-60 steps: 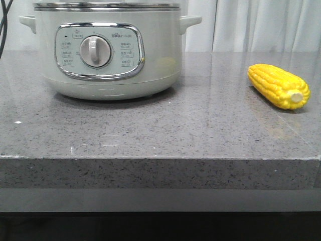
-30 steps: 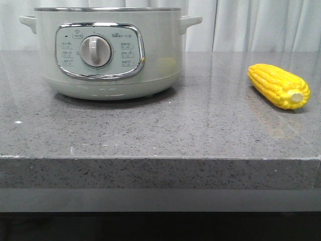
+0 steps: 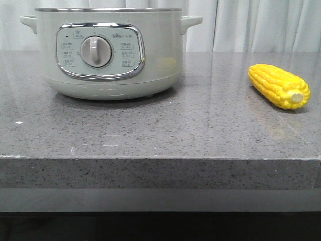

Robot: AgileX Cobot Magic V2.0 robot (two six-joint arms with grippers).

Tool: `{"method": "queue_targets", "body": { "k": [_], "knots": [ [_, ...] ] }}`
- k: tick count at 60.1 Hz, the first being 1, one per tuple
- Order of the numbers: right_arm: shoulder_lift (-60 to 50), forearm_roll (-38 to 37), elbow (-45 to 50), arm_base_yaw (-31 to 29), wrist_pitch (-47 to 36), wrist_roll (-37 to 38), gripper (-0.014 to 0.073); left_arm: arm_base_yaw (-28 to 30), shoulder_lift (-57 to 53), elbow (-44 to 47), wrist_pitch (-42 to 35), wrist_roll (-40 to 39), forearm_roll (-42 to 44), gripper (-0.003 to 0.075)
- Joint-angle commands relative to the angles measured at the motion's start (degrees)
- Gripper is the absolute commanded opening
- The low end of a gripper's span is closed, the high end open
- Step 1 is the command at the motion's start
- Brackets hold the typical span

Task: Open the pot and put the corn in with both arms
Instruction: 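Lift the glass lid off the pot with the left gripper, then lower the right gripper onto the yellow corn cob and grasp it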

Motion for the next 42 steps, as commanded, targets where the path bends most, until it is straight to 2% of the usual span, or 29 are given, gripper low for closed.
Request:
{"method": "queue_targets", "body": {
  "k": [1,13,22,30,42],
  "knots": [
    [0.6,-0.5,-1.8,-0.3,-3.2,-0.2,0.0582,0.2,-6.4,3.6,-6.6,0.0,-0.4,0.0186],
    [2.0,1.9,-1.9,-0.3,-2.0,-0.2,0.0582,0.2,-19.8,18.0,-5.8,0.0,-0.6,0.0186],
    [6.7,3.0,-3.6,1.1,0.0,-0.4,0.0582,0.2,-28.1,25.3,-4.4,-0.1,-1.8,0.0186],
    [13.2,3.0,-7.6,4.0,3.9,-0.4,0.0582,0.2,-33.3,29.4,-4.2,-0.1,-2.5,0.0186],
    [24.9,4.0,-15.0,5.7,8.4,-0.4,0.0582,0.2,-35.0,30.7,-3.9,-0.1,-2.5,0.0186]
  ]
}}
